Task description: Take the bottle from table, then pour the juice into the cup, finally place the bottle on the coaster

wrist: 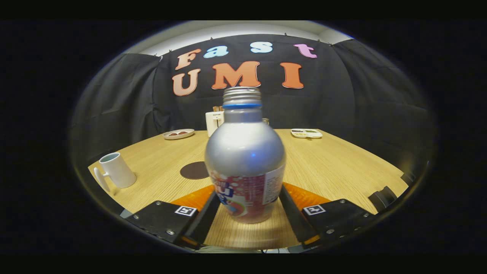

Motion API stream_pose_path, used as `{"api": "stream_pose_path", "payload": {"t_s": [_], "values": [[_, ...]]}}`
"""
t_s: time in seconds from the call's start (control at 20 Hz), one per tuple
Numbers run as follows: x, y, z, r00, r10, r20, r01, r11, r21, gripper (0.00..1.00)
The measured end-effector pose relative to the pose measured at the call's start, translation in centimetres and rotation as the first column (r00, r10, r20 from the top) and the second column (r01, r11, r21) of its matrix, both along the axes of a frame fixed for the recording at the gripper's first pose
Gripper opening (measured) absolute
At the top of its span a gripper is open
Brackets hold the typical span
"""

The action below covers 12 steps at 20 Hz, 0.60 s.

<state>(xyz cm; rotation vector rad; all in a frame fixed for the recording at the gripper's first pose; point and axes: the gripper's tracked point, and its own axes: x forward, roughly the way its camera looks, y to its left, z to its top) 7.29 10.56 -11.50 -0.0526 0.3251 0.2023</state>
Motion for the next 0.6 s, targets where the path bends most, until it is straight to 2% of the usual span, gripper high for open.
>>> {"api": "stream_pose_path", "payload": {"t_s": [0.05,0.6], "values": [[0.1,0.2,-0.2,1.000,-0.001,-0.005,0.001,1.000,-0.009,0.80],[0.5,4.4,4.5,0.996,0.066,0.062,-0.058,0.992,-0.112,0.79]]}}
